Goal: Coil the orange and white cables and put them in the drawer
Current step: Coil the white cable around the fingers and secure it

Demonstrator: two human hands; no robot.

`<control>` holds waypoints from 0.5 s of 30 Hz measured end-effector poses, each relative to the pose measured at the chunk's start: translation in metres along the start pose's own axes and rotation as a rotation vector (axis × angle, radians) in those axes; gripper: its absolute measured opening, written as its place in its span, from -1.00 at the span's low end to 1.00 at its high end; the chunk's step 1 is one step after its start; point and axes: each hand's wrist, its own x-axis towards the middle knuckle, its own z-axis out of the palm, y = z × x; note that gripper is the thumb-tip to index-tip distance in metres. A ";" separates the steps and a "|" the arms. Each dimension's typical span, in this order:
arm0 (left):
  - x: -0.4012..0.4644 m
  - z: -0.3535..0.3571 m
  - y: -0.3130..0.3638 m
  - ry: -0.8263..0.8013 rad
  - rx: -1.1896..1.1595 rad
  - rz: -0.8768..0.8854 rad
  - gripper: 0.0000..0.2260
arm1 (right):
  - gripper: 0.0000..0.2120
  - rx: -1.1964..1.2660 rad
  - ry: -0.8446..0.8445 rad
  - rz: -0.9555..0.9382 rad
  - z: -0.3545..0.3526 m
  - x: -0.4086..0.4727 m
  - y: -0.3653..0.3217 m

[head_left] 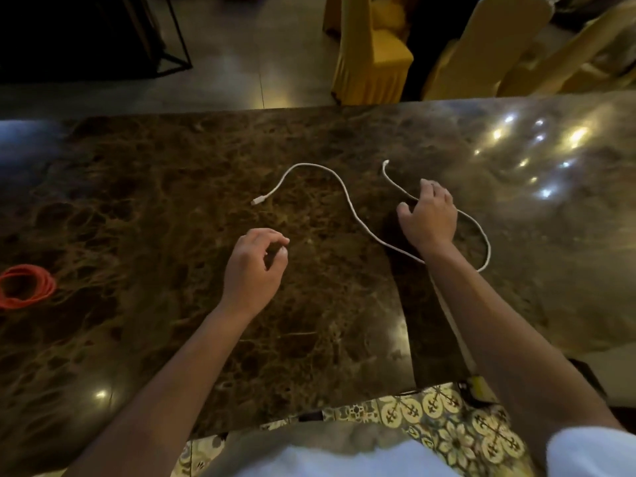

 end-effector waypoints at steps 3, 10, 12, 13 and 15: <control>-0.001 0.006 0.006 -0.006 0.013 -0.004 -0.87 | -0.46 -0.064 0.019 0.000 0.000 0.007 0.009; 0.002 0.001 -0.001 0.061 0.186 -0.021 -0.84 | -0.77 -0.071 0.015 -0.085 -0.001 0.011 0.013; 0.015 -0.007 -0.009 0.090 0.267 -0.040 -0.81 | -0.79 -0.051 0.007 -0.116 -0.001 0.008 0.013; 0.022 -0.011 -0.010 0.096 0.284 -0.058 -0.80 | -0.81 -0.030 0.009 -0.145 -0.001 0.007 0.013; 0.033 -0.016 -0.010 0.110 0.287 -0.070 -0.79 | -0.87 0.081 0.010 -0.231 -0.001 0.003 0.014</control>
